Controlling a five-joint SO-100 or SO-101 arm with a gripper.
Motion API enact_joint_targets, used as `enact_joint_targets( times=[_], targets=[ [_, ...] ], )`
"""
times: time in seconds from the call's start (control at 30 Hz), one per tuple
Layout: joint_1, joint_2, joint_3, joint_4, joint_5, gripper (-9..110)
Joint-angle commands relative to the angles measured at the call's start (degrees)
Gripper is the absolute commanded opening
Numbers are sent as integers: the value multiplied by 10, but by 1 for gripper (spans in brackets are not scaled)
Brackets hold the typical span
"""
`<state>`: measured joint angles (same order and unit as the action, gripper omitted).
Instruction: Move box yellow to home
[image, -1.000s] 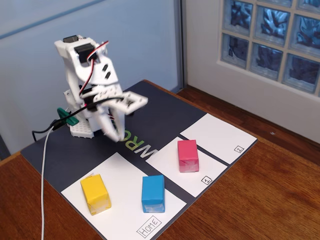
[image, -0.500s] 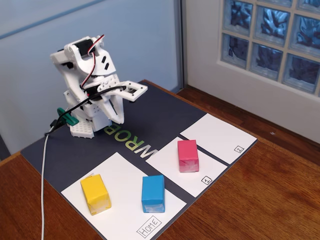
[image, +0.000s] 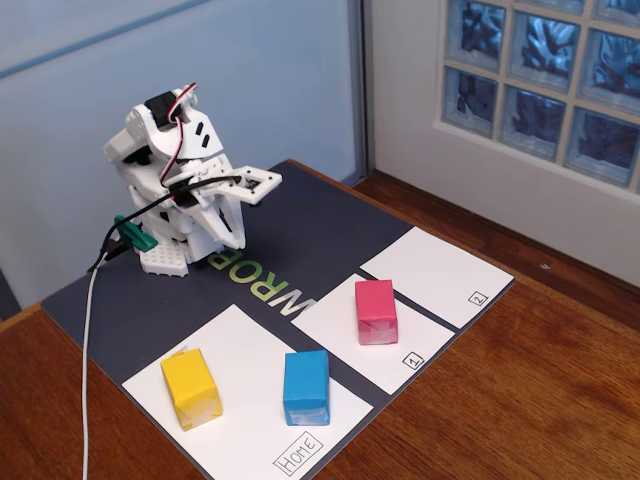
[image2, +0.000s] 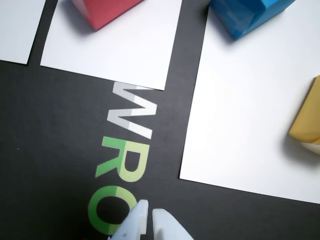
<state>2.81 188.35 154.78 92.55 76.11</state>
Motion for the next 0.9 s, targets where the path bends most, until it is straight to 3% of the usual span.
enact_joint_targets(
  times=[0.0, 0.33, 0.87],
  targets=[
    [-11, 31, 18, 4, 18, -1],
    [-6, 31, 115, -128, 111, 0],
    [-20, 31, 193, -91, 92, 0]
  ],
)
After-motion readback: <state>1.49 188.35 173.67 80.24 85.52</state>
